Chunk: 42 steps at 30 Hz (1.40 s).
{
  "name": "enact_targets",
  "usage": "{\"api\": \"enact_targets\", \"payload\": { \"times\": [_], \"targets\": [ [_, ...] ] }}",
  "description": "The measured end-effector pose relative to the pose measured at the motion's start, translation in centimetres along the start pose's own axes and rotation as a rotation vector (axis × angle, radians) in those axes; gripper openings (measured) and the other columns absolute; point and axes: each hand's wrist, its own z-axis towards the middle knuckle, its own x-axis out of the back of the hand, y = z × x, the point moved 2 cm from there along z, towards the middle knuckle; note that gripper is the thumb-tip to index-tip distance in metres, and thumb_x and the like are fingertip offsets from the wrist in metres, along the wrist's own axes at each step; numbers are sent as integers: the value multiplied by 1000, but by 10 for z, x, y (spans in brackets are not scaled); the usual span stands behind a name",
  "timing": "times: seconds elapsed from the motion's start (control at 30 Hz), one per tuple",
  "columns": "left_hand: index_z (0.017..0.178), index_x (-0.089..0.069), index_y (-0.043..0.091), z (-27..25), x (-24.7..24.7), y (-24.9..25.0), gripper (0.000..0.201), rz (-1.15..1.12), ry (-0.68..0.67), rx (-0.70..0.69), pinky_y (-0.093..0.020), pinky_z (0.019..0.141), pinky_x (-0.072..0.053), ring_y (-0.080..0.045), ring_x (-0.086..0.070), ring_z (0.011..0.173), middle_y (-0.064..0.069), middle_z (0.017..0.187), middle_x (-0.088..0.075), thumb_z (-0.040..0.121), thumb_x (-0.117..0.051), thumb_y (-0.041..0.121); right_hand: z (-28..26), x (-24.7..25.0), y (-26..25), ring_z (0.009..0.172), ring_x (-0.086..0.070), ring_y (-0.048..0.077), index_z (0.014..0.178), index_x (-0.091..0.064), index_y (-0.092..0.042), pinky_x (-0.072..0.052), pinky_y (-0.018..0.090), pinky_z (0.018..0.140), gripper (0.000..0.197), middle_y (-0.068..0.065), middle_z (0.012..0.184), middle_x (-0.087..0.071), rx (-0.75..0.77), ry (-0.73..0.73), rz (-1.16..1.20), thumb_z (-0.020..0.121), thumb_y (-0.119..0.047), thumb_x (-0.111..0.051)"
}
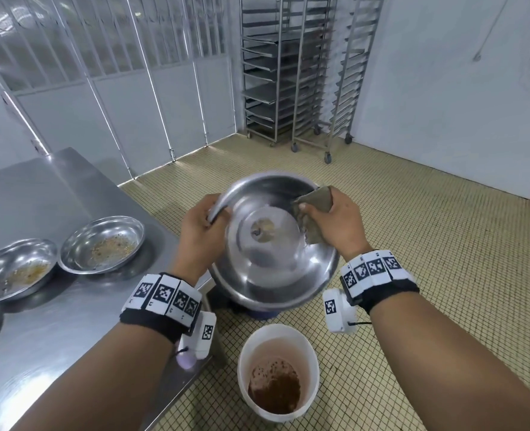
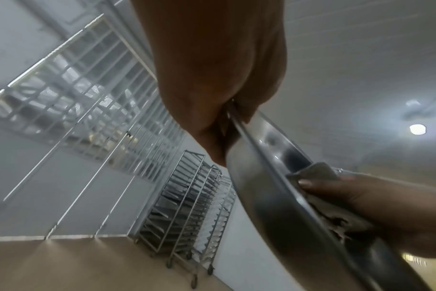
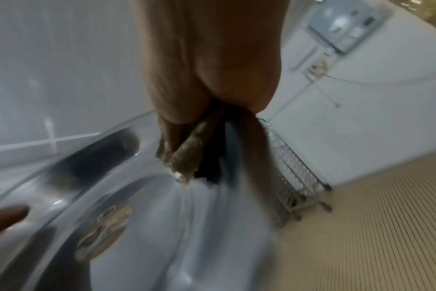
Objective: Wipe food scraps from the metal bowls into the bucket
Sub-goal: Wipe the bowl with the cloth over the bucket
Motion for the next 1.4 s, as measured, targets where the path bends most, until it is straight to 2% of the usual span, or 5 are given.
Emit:
{"api": "enact_targets", "payload": {
  "times": [0.13,0.47,0.7,0.93,1.4],
  "targets": [
    [104,-63,26,-7,1,-7,12,-101,213,53,-43,66,-53,-23,-63,75,-7,88,-67,101,-57,16,-10,-14,13,96,-63,6,112,-62,-23,-55,29,89,26,-13,101,-65,-132,48,156,90,-27,-76],
    [101,-61,38,25,18,12,15,419,-330,-80,-31,69,-48,-12,-64,82,10,88,-66,99,-60,23,1,-2,-21,86,-62,8,104,-58,-30,-44,21,69,21,-12,94,-66,189,-229,-231,91,-28,-74],
    [98,-67,31,10,17,3,20,59,-27,14,-36,68,-52,-18,-64,75,1,84,-68,99,-60,12,-17,-15,8,91,-61,2,110,-61,-24,-52,25,82,25,-14,97,-65,-51,31,93,90,-30,-76],
    [101,-64,30,3,3,10,17,240,-188,-91,-11,58,-43,3,-60,69,9,84,-66,101,-60,13,2,-1,-5,82,-53,-7,102,-61,-26,-36,11,68,24,-21,90,-59,67,-80,-118,88,-35,-79],
    [92,-66,32,12,8,9,23,64,-33,19,-22,62,-50,-8,-64,69,9,78,-68,100,-61,12,15,-7,-5,85,-58,-3,107,-62,-26,-46,16,73,28,-19,93,-63,35,3,-23,87,-38,-78]
  ]
}}
